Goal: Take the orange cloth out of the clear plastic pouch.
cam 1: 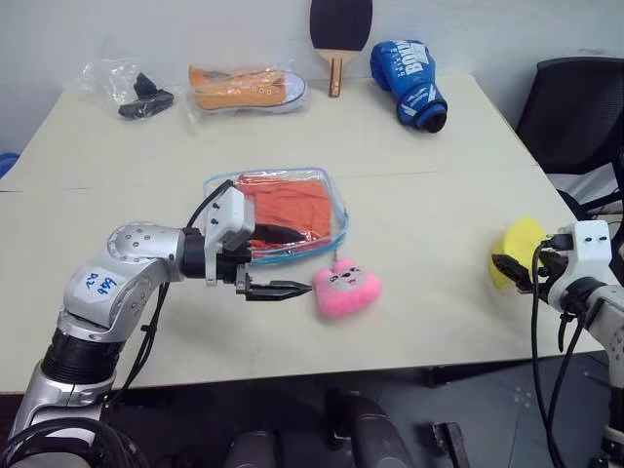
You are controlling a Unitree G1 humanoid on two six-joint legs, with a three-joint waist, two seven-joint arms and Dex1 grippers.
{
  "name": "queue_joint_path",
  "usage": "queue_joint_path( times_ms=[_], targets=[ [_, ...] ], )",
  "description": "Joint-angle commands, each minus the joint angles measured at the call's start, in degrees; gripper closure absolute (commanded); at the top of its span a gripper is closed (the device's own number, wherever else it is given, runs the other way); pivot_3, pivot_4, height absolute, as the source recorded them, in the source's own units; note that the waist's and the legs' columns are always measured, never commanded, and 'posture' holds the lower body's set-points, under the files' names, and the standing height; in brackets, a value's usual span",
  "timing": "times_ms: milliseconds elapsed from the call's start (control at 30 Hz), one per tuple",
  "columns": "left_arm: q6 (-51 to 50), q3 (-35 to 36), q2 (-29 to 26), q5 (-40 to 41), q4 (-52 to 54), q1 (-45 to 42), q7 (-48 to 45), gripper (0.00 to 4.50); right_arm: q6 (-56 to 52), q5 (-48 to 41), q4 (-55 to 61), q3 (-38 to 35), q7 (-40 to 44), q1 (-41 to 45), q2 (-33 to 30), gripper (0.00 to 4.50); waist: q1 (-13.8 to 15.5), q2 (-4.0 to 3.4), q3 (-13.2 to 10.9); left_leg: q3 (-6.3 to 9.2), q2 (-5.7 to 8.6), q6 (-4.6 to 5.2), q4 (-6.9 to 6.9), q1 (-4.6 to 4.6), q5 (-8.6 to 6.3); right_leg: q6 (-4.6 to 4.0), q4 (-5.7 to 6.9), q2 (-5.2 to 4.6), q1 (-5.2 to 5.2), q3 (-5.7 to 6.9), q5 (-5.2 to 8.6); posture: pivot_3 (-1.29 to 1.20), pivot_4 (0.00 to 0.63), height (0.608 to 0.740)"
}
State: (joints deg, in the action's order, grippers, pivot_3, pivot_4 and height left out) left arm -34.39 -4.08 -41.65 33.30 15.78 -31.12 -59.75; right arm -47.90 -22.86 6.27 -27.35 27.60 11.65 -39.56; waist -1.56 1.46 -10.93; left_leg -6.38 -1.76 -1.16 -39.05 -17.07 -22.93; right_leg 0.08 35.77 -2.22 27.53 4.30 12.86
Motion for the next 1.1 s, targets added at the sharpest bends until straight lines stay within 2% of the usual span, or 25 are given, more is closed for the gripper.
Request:
queue_joint_path(
  times_ms=[33,133,200,300,367,433,533,700,867,900,967,1100],
  targets=[
    [2.41,0.64,-0.99,-1.92,-0.68,-0.28,-1.21,0.00,2.07,0.66,3.02,-0.90,4.32,-0.85,-7.30,0.04,0.10,-0.02,-0.01,0.01,0.01,0.01,0.00,-0.02,0.00,0.00,-0.01,-0.01,0.02,0.01,0.00,0.00,0.150,0.740],
    [3.80,1.89,-2.17,-3.43,-2.40,0.32,-1.61,0.00,6.29,2.10,4.38,0.76,12.52,-3.22,-16.52,0.04,0.23,-0.08,-0.05,0.01,0.07,0.10,0.00,-0.06,-0.02,0.01,-0.08,-0.06,0.01,0.02,0.00,0.00,0.150,0.740],
    [4.86,2.79,-3.16,-4.57,-4.15,0.48,-1.63,0.00,6.54,-0.39,6.79,0.66,17.53,-3.33,-20.37,0.04,0.17,-0.04,-0.04,0.06,0.04,0.13,0.00,-0.03,-0.04,0.02,-0.15,0.01,-0.07,0.06,0.00,0.00,0.150,0.740],
    [9.07,3.59,-6.02,-9.31,-9.23,0.58,-1.62,0.00,5.74,-6.72,11.99,0.86,26.26,-1.01,-25.03,0.04,-0.18,0.02,-0.05,0.11,-0.02,0.10,0.03,-0.02,-0.06,0.04,-0.21,0.08,-0.10,0.09,0.00,0.00,0.150,0.740],
    [16.05,2.51,-9.18,-15.68,-14.91,0.28,-1.63,0.00,3.26,-14.13,17.23,2.22,32.08,1.97,-26.91,0.04,-0.26,0.02,-0.05,0.08,-0.05,0.09,0.08,-0.01,-0.06,0.04,-0.18,0.14,-0.01,0.02,0.00,0.00,0.150,0.740],
    [21.77,1.29,-10.71,-20.27,-19.69,-0.71,-1.28,0.00,1.38,-19.46,21.04,4.22,34.87,4.41,-27.33,0.04,-0.12,0.02,-0.05,0.12,-0.09,0.05,0.10,0.00,-0.07,0.03,-0.21,0.22,0.00,0.02,0.00,0.00,0.150,0.740],
    [28.40,-0.63,-10.84,-25.64,-24.96,-2.57,-0.84,0.00,1.43,-22.11,24.61,7.76,36.61,6.33,-27.06,0.04,0.43,0.06,-0.06,0.24,-0.11,0.10,0.09,-0.04,-0.11,0.01,-0.28,0.19,-0.04,0.14,0.00,0.00,0.150,0.740],
    [31.81,-2.26,-8.34,-28.89,-27.50,-4.05,-0.49,0.00,1.52,-23.37,25.19,12.07,34.22,9.74,-24.67,0.04,1.79,0.05,-0.06,0.16,0.08,0.62,-0.13,-0.11,-0.38,0.20,-0.33,-0.16,0.06,0.28,-0.10,0.00,0.150,0.740],
    [34.25,-2.92,-5.33,-31.75,-30.11,-5.69,2.15,0.00,1.68,-24.10,25.65,12.96,33.57,9.84,-24.00,0.04,2.34,0.06,-0.06,0.12,0.11,0.86,-0.25,-0.30,-0.51,0.40,-0.49,-0.24,0.07,0.44,-0.22,0.00,0.150,0.740],
    [34.45,-2.73,-4.89,-31.86,-30.45,-5.91,2.40,0.40,1.88,-23.99,25.57,12.87,33.67,9.58,-24.04,0.00,2.52,0.06,-0.06,0.10,0.11,0.87,-0.26,-0.31,-0.51,0.41,-0.50,-0.23,0.07,0.45,-0.22,0.00,0.150,0.740],
    [35.48,-2.97,-4.68,-32.60,-31.05,-6.05,2.32,0.84,2.29,-23.64,25.02,12.81,33.92,9.31,-24.10,0.00,2.67,0.06,-0.06,0.10,0.11,0.87,-0.26,-0.30,-0.51,0.41,-0.50,-0.23,0.06,0.46,-0.22,0.00,0.150,0.740],
    [37.59,-2.84,-4.58,-32.60,-31.24,-5.64,1.44,2.05,2.90,-23.27,24.31,12.49,34.37,8.63,-24.18,0.00,2.70,0.06,-0.06,-0.01,0.10,0.85,-0.27,-0.16,-0.51,0.39,-0.56,-0.21,0.05,0.36,-0.22,0.00,0.150,0.740]
  ],
)
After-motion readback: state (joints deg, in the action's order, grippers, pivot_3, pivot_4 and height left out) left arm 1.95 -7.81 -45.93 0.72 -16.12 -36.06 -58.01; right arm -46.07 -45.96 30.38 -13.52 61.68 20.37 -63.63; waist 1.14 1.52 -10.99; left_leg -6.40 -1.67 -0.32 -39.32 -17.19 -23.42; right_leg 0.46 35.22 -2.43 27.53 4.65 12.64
